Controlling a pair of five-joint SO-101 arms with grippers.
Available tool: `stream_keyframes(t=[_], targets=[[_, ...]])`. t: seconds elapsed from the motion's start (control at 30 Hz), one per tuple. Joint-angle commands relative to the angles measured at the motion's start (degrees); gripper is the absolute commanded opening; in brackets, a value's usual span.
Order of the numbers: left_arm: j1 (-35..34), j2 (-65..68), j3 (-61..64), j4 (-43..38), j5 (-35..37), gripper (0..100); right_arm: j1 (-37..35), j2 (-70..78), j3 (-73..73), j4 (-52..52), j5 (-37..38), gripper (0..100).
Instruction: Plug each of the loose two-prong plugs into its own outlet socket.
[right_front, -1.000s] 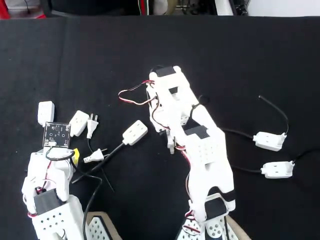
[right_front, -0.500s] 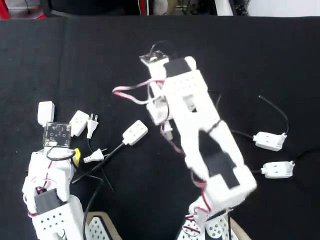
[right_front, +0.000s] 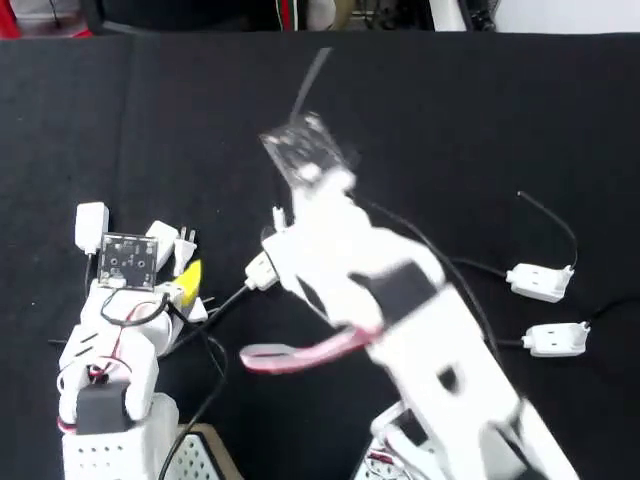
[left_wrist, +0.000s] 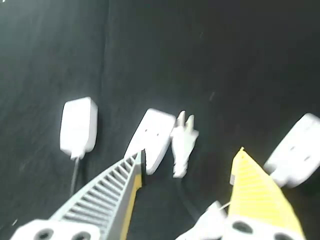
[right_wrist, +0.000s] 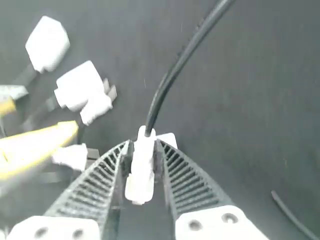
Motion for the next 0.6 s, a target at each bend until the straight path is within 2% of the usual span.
stream_keyframes(t=[0.0, 0.1, 0.17, 0.37, 0.57], targets=[[7.1, -0.4, -6.6, -0.6, 5.1, 29, -0.8, -17.4, 16.5, -19.6, -5.5, 2.5], [12.0, -0.4, -7.1, -0.6, 6.2, 29, -0.8, -24.0, 26.0, -29.6, -10.7, 1.1], [15.7, -0.4, -7.1, -0.6, 6.0, 29, -0.8, -26.1, 29.8, -32.4, -13.9, 1.2], [24.5, -0.4, -6.6, -3.3, 5.7, 29, -0.9, -24.7, 31.8, -33.0, -18.6, 1.2], [26.3, -0.4, -5.7, -8.6, 5.7, 29, -7.4, -24.1, 32.1, -30.7, -16.9, 1.2]])
